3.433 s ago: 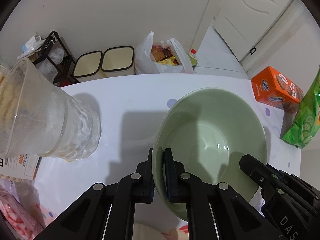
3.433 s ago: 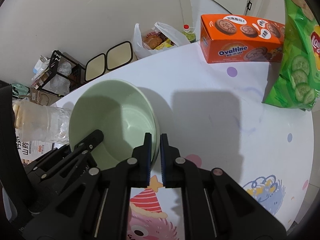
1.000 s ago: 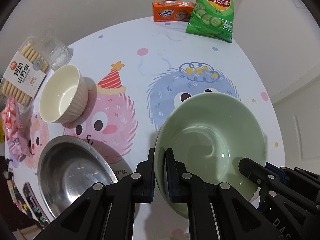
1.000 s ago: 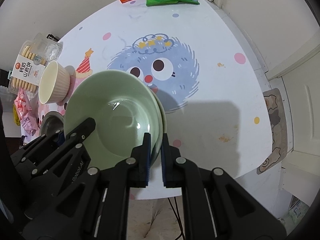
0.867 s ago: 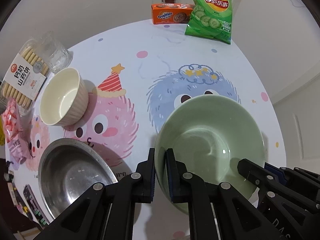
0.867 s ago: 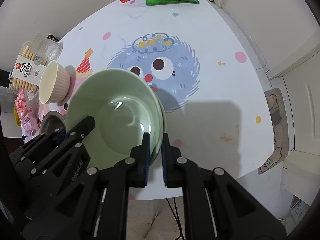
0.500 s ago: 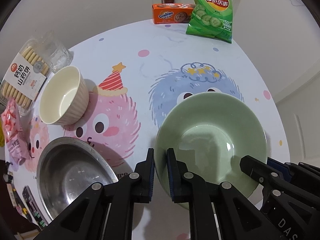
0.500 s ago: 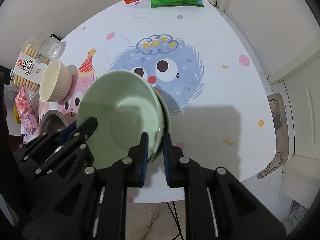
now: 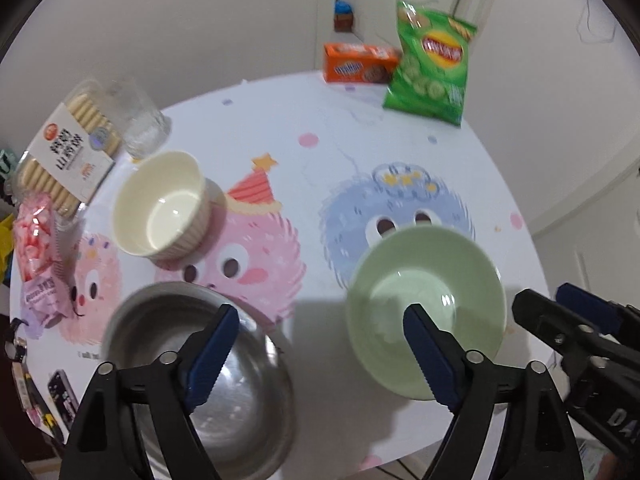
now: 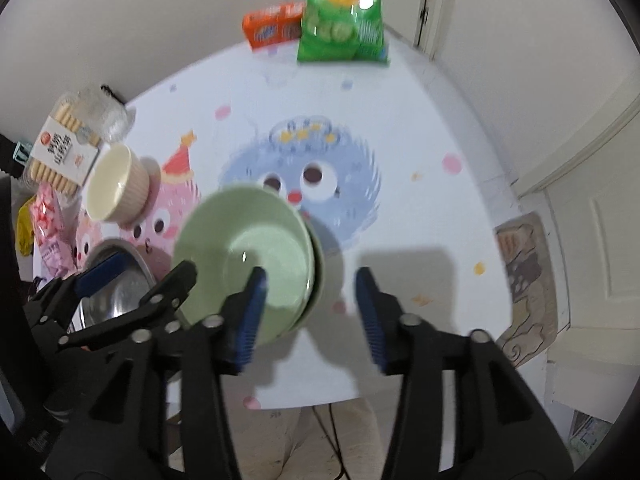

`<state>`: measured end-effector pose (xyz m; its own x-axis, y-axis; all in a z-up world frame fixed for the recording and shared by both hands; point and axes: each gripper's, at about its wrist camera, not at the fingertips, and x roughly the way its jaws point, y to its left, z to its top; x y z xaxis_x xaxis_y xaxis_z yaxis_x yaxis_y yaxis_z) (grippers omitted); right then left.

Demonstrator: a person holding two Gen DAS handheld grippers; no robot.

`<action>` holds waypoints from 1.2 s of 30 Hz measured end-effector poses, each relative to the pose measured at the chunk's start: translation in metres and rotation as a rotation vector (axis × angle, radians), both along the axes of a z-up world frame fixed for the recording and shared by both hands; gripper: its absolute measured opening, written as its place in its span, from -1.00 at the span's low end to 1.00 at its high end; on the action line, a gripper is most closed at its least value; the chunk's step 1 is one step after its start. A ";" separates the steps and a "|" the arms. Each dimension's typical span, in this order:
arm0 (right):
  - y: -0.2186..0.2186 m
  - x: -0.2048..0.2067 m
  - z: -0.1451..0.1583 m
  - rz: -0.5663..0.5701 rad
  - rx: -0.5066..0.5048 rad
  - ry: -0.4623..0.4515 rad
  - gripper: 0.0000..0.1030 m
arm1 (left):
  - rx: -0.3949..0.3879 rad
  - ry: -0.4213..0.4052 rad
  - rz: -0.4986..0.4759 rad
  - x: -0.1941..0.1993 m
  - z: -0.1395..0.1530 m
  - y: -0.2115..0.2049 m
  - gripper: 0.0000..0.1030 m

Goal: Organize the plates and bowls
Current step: 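Open both grippers to release the stacked green bowl, then move both grippers to the cream ribbed bowl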

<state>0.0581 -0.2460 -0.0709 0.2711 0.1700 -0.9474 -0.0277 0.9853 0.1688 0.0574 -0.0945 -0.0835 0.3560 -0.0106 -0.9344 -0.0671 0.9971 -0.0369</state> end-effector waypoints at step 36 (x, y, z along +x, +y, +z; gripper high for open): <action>0.209 0.109 -0.055 0.142 0.106 0.091 0.30 | 0.001 0.062 0.128 0.089 -0.045 0.231 0.97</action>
